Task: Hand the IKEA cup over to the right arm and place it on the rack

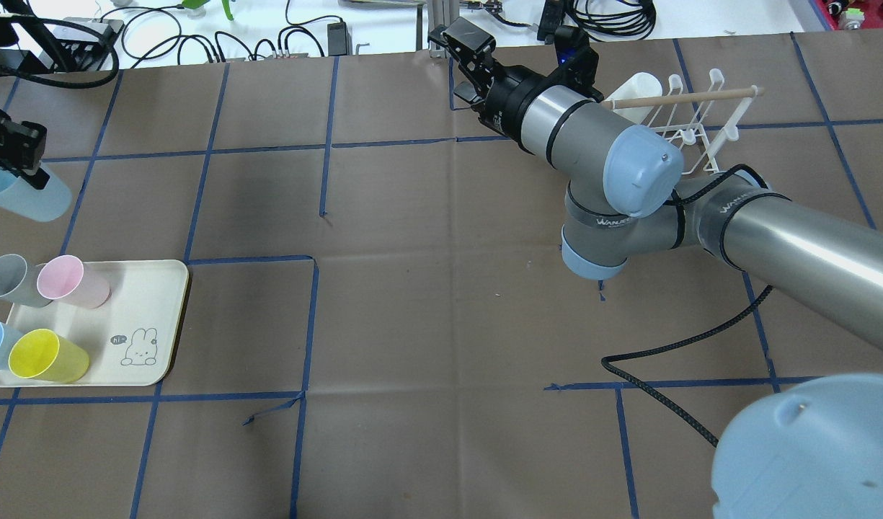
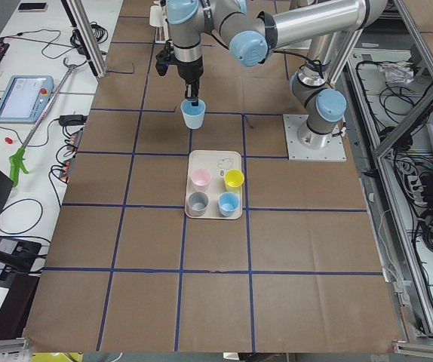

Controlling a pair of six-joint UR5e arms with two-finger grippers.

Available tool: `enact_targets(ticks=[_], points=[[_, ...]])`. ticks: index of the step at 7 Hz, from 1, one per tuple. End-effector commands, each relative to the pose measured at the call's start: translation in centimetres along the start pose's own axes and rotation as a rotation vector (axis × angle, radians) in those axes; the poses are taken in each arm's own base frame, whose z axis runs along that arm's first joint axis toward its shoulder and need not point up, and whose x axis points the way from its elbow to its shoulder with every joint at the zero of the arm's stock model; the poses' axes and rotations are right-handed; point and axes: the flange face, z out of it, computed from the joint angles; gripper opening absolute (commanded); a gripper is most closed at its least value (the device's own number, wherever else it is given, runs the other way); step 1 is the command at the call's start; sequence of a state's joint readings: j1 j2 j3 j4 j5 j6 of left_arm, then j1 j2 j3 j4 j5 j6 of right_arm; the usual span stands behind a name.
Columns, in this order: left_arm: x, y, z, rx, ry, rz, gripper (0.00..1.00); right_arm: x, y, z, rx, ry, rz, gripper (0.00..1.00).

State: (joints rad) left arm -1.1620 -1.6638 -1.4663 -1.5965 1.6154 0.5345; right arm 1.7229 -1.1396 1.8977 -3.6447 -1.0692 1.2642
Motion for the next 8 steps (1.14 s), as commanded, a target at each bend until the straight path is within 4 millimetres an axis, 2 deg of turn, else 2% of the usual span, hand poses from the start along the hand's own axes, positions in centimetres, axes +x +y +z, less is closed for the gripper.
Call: enact_targets(ticks=[1,3,4,6,7,8], points=[[1.3,-3.3,0.7,0.158,0.056,0.071,0.00,0.1,0.0,0.0,0.000,0.001,0.002,1.00],[2.3,-5.6,3.4,0.356,0.148,0.149,0.00,0.1,0.0,0.0,0.001,0.002,0.002,1.00],[3.1,-6.0,5.2,0.474,0.177,0.175,0.00,0.6,-0.1,0.2,0.000,0.009,0.007,1.00],[5.9,-5.8,7.9,0.710,0.271,0.254,0.00,1.0,-0.3,0.4,0.004,0.014,0.010,1.00],[7.8,-5.1,8.8,0.868,0.347,0.323,0.00,1.1,-0.3,0.5,0.003,0.017,0.011,1.00],[9.5,-3.6,11.2,0.953,0.358,0.367,0.00,1.2,-0.6,0.4,0.002,0.017,0.012,1.00]])
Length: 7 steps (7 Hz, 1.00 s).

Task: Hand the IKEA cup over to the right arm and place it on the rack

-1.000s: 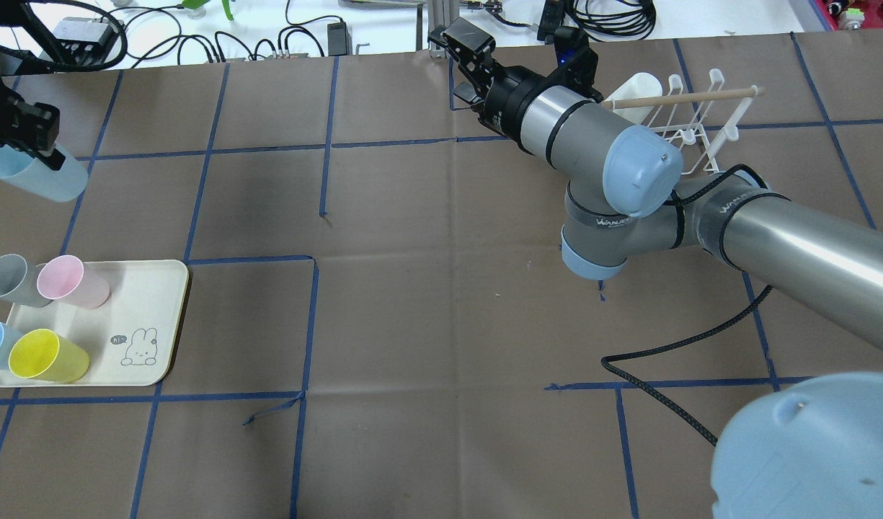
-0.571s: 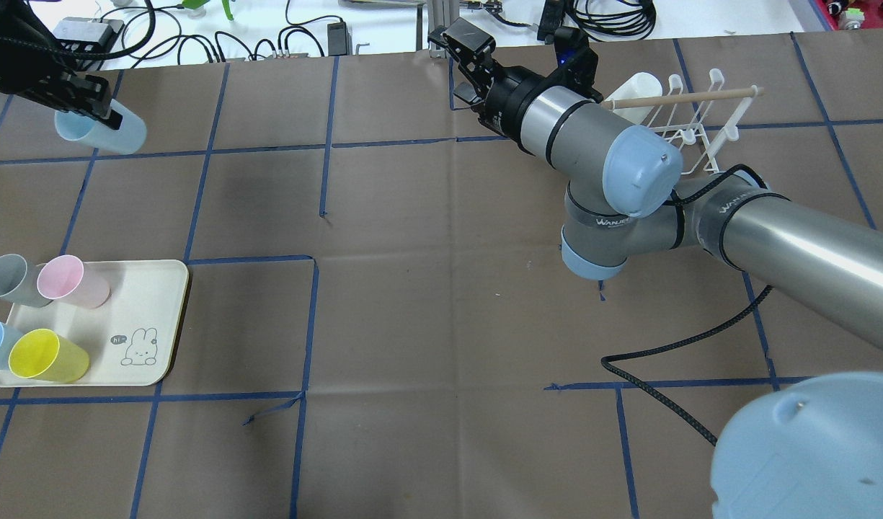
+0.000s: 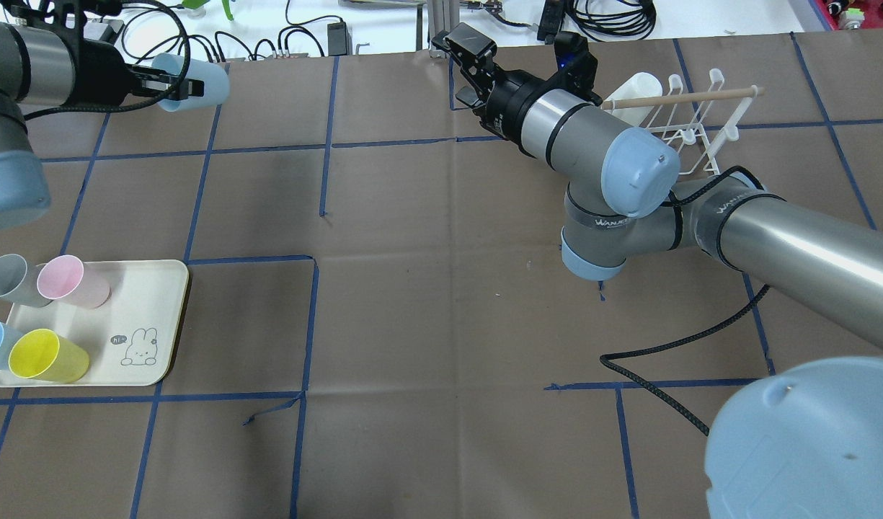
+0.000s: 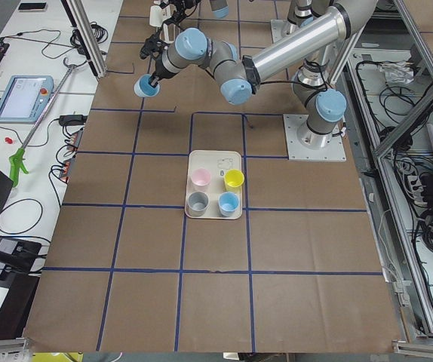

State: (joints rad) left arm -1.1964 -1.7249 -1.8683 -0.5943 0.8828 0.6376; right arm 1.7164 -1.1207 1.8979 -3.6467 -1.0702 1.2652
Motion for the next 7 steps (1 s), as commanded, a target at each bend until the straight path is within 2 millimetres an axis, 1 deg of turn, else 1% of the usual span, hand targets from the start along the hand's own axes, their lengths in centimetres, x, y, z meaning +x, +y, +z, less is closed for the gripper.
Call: enact_targets(ticks=[1,2,3,4,5,6,7], points=[[4.8,3.4,1.8,0.208,0.113,0.121,0.00,-0.1,-0.1,-0.2,0.005,-0.004,-0.001,1.00],[7.4,3.5,3.0,0.270,0.187,0.181,0.00,0.2,-0.2,-0.2,0.005,0.004,0.002,1.00],[9.7,3.4,5.0,0.276,0.231,0.211,0.00,0.8,-0.1,-0.5,0.007,0.019,0.013,1.00],[11.8,3.0,5.8,0.278,0.260,0.194,0.00,1.3,0.0,-0.6,0.015,0.033,0.011,1.00],[13.1,2.7,5.9,0.298,0.259,0.200,0.00,2.1,0.3,-0.7,0.012,0.049,0.022,1.00],[13.3,3.1,6.8,0.299,0.267,0.197,0.00,2.4,0.6,-0.8,-0.001,0.053,0.029,1.00],[13.6,3.8,8.4,0.322,0.274,0.208,0.00,2.3,0.6,-0.8,0.002,0.049,0.097,1.00]])
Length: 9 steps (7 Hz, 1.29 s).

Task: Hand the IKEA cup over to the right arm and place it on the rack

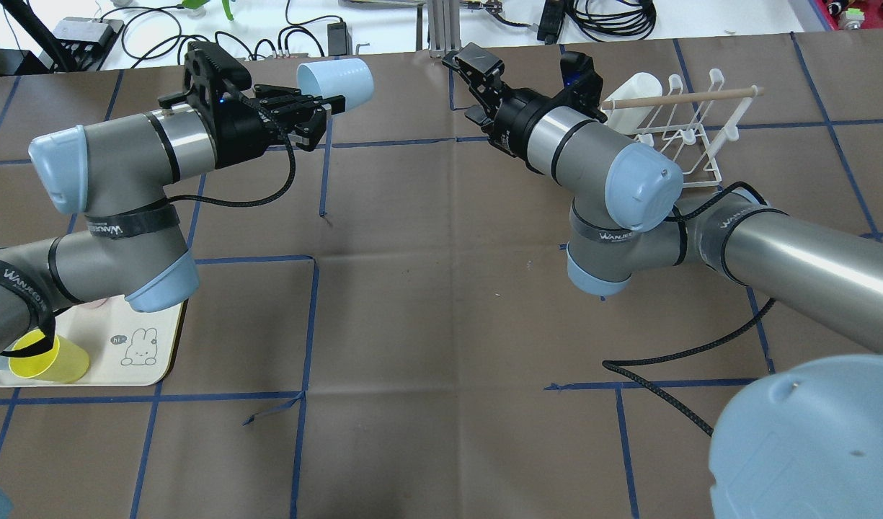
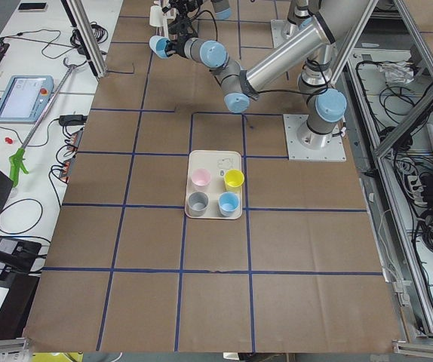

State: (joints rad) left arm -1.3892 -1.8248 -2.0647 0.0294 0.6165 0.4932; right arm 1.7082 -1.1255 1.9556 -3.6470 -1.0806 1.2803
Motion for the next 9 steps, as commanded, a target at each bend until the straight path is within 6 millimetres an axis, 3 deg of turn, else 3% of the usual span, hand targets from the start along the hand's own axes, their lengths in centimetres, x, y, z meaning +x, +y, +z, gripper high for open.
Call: enact_targets(ticks=[1,3,6,9], points=[[1.9,0.7,2.6,0.071,0.013,-0.055,0.00,0.2,0.4,0.0,-0.016,0.005,0.206,1.00],[2.9,0.2,3.0,0.128,-0.087,-0.069,0.00,0.2,0.5,0.0,-0.010,0.005,0.252,1.00],[3.4,0.6,3.4,0.121,-0.077,-0.073,0.00,-0.3,0.3,0.3,-0.020,-0.007,0.281,1.00],[5.2,0.5,4.1,0.114,-0.045,-0.065,0.00,-0.8,-0.5,2.6,-0.024,-0.030,0.262,1.00]])
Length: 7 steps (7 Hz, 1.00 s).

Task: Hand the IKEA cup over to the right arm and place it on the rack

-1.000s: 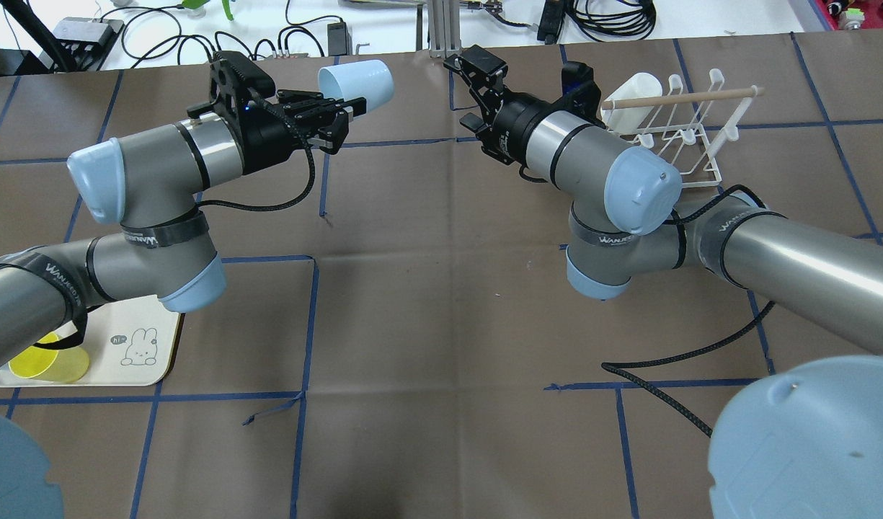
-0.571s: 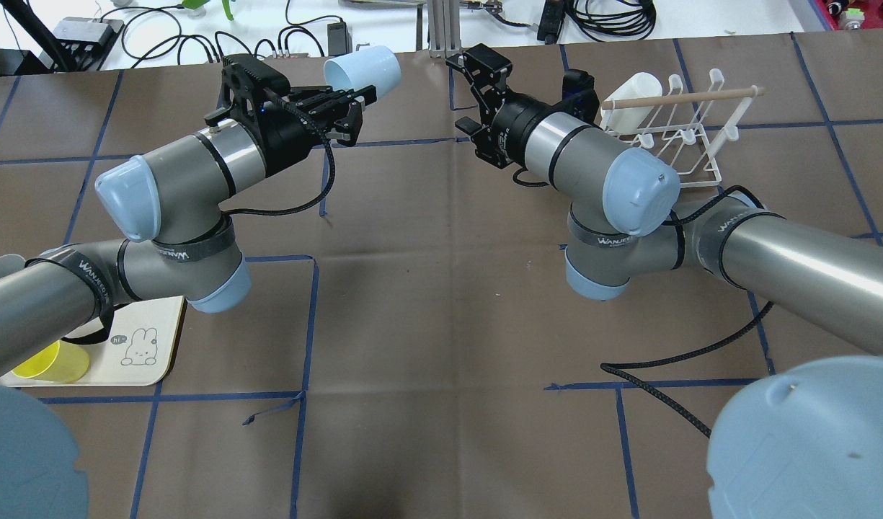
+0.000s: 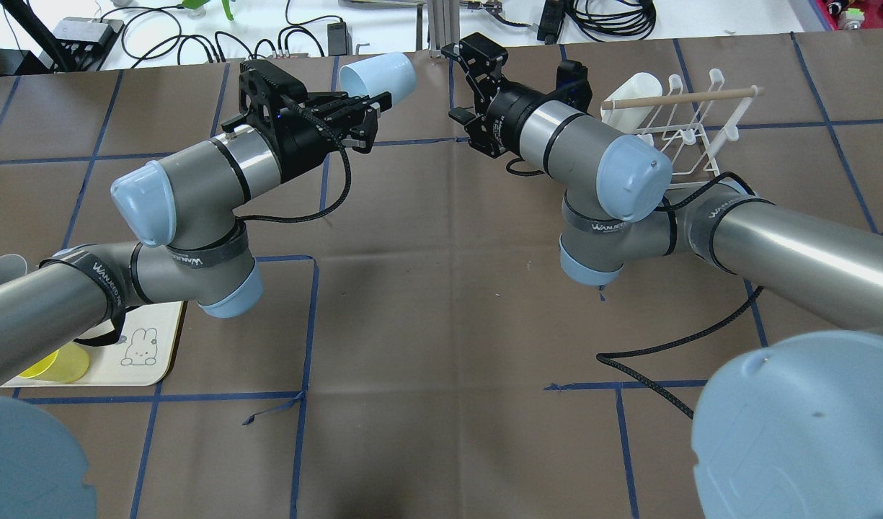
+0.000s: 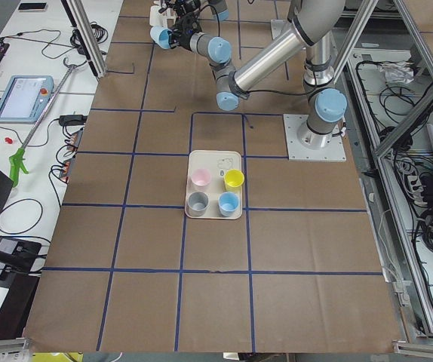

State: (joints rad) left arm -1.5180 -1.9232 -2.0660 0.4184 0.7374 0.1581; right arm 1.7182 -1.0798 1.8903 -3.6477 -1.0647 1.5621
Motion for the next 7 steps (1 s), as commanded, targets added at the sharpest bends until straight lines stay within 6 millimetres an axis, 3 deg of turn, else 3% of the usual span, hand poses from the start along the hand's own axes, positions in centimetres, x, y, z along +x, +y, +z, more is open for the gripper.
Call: enact_targets(ticks=[1,3,5,7], points=[[0.4,0.0,0.0,0.000,0.007,0.002,0.00,-0.8,-0.1,0.8,-0.004,-0.017,-0.011,1.00],[0.5,0.0,0.0,0.000,0.007,0.002,0.00,-0.9,1.1,1.2,-0.023,-0.017,-0.017,1.00],[0.5,-0.1,-0.1,0.002,0.009,0.003,0.00,0.4,2.6,2.2,-0.045,0.001,-0.015,1.00],[0.5,-0.1,-0.1,0.002,0.009,0.002,0.00,-0.1,3.3,2.5,-0.049,-0.006,-0.020,1.00]])
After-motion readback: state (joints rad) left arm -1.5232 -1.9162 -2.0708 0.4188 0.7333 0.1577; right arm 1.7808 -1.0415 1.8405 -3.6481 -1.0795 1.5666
